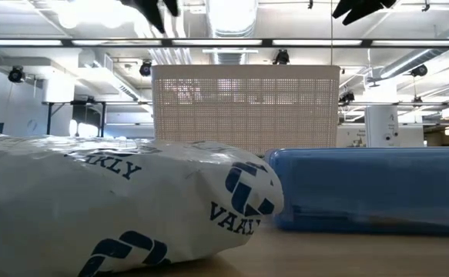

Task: Pick & place medical supplies in basket/bin
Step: Put the red bandage into the white bin

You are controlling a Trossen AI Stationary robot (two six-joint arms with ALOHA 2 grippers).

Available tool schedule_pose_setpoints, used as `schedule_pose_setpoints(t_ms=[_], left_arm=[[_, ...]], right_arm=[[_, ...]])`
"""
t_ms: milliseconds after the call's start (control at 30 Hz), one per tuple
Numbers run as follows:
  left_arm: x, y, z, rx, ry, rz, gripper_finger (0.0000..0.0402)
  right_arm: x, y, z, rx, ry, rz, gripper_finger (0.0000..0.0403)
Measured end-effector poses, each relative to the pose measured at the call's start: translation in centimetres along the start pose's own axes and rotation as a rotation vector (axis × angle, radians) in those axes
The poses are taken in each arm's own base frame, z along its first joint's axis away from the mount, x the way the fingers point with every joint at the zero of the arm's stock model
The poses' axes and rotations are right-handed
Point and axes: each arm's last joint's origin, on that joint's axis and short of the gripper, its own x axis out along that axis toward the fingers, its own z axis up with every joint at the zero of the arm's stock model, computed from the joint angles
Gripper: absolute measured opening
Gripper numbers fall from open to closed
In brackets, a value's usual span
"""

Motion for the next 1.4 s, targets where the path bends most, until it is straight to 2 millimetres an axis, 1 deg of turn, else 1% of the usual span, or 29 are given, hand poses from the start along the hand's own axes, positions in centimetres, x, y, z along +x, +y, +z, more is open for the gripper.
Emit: schedule_pose_setpoints(t_ms=[100,167,233,300,367,433,567,733,867,967,1100,1400], left_arm=[[0.9,-3.2,-3.2,0.085,0.092,-0.011,0.0287],[2.3,-5.0,-5.5,0.110,0.148,-0.004,0.0284],[4.0,-6.0,-7.7,0.068,0.201,0.030,0.0283],[6.0,-6.6,-9.5,-0.011,0.234,0.059,0.0283],[7.8,-7.2,-10.9,-0.095,0.261,0.022,0.0283],[9.3,-7.8,-11.8,-0.147,0.268,-0.035,0.0283],[11.6,-8.3,-13.0,-0.209,0.275,-0.096,0.0283],[13.2,-7.4,-14.4,-0.266,0.310,-0.032,0.0283],[14.6,-7.2,-15.2,-0.280,0.299,-0.044,0.0283],[15.3,-7.3,-15.3,-0.300,0.268,-0.082,0.0283],[16.2,-7.0,-15.9,-0.302,0.230,-0.071,0.0283],[17.2,-6.5,-17.2,-0.277,0.240,-0.052,0.0283]], right_arm=[[0.2,0.1,0.0,-0.004,0.006,-0.001,0.0327],[0.2,0.2,0.0,-0.008,0.007,-0.001,0.0327],[0.2,0.1,0.0,-0.014,0.005,-0.001,0.0327],[0.2,0.1,0.0,-0.024,0.004,-0.001,0.0328],[0.2,0.1,0.1,-0.028,0.003,-0.001,0.0328],[0.2,0.1,0.1,-0.030,0.002,0.000,0.0328],[0.2,0.2,0.0,-0.031,0.008,0.022,0.0328],[0.2,0.3,0.0,-0.032,0.012,0.045,0.0328],[0.2,0.3,0.0,-0.032,0.012,0.049,0.0328],[0.2,0.3,0.0,-0.032,0.014,0.052,0.0328],[0.2,0.3,0.0,-0.028,0.014,0.052,0.0328],[0.2,0.3,0.0,0.001,0.014,0.052,0.0328]])
